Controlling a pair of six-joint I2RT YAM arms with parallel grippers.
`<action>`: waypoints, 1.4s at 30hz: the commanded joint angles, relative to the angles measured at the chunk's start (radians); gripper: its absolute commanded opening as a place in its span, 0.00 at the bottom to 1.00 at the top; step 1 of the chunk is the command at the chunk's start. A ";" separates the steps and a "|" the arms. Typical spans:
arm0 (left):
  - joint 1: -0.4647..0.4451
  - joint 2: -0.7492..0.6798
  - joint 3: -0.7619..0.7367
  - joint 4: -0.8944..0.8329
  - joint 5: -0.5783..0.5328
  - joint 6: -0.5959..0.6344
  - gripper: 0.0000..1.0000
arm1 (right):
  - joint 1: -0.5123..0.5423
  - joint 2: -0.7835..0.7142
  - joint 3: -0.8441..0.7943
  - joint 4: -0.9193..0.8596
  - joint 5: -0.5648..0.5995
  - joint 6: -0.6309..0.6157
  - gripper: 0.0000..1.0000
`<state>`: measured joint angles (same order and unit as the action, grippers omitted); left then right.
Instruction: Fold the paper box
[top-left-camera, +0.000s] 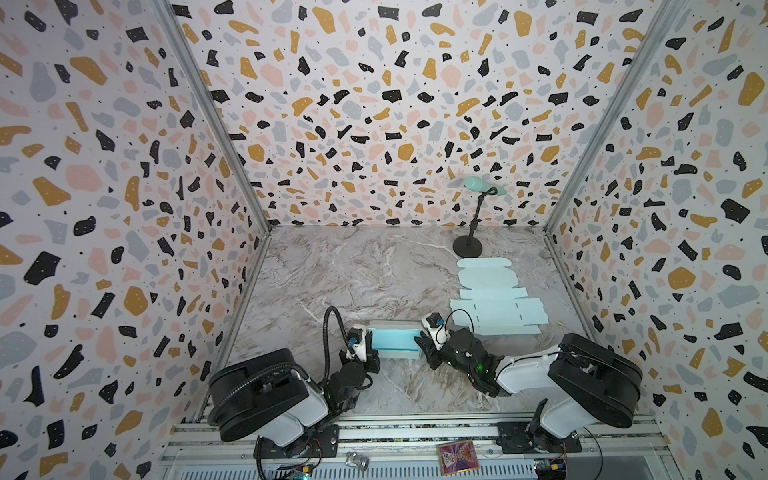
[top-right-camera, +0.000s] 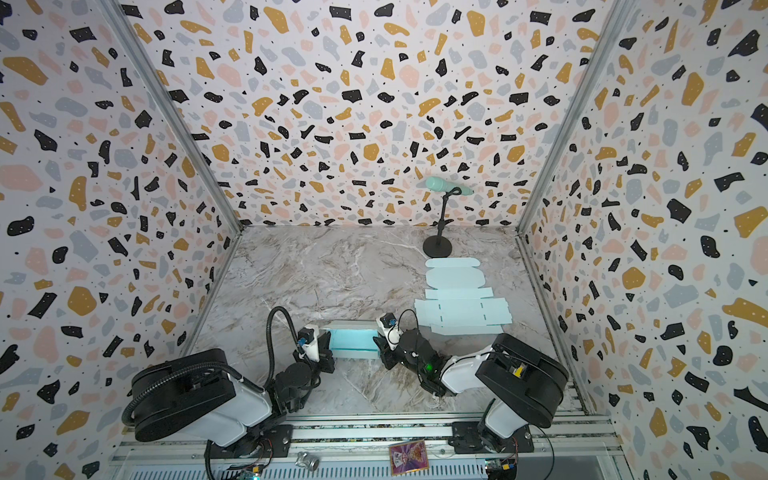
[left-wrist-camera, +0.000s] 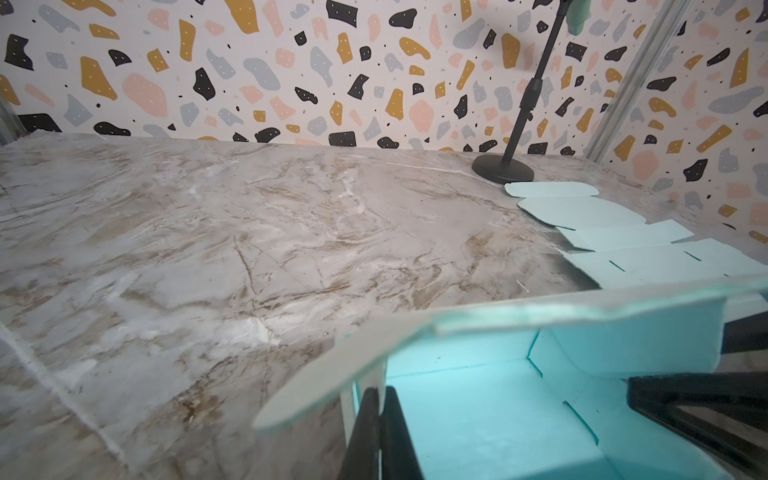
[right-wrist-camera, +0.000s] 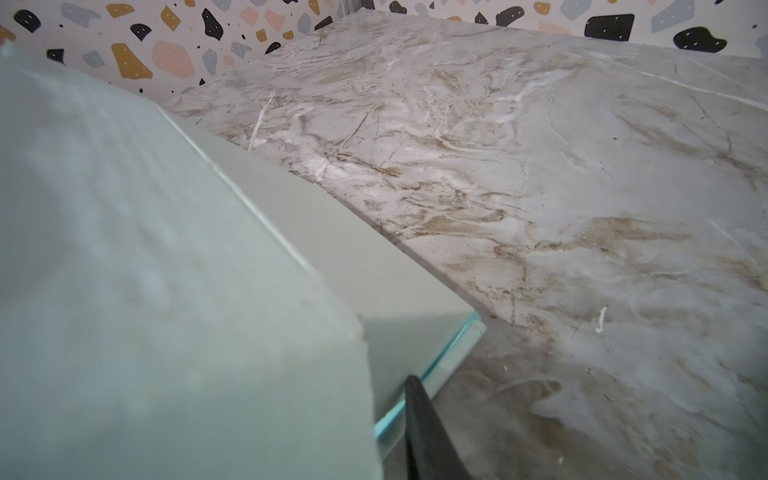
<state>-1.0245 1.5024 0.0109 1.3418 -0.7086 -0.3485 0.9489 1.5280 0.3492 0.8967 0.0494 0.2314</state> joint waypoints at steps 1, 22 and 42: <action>-0.018 0.024 -0.041 -0.013 0.039 -0.006 0.00 | 0.013 -0.053 -0.022 0.070 -0.013 0.014 0.25; -0.035 0.036 -0.025 -0.037 0.009 -0.014 0.02 | 0.046 -0.574 -0.091 -0.252 0.141 0.045 0.41; -0.088 -0.069 -0.011 -0.188 -0.039 -0.041 0.14 | 0.028 -0.167 0.384 -0.646 0.107 0.074 0.44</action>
<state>-1.1053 1.4734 0.0097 1.2125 -0.7403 -0.3668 0.9688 1.3628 0.7094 0.2893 0.1307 0.3130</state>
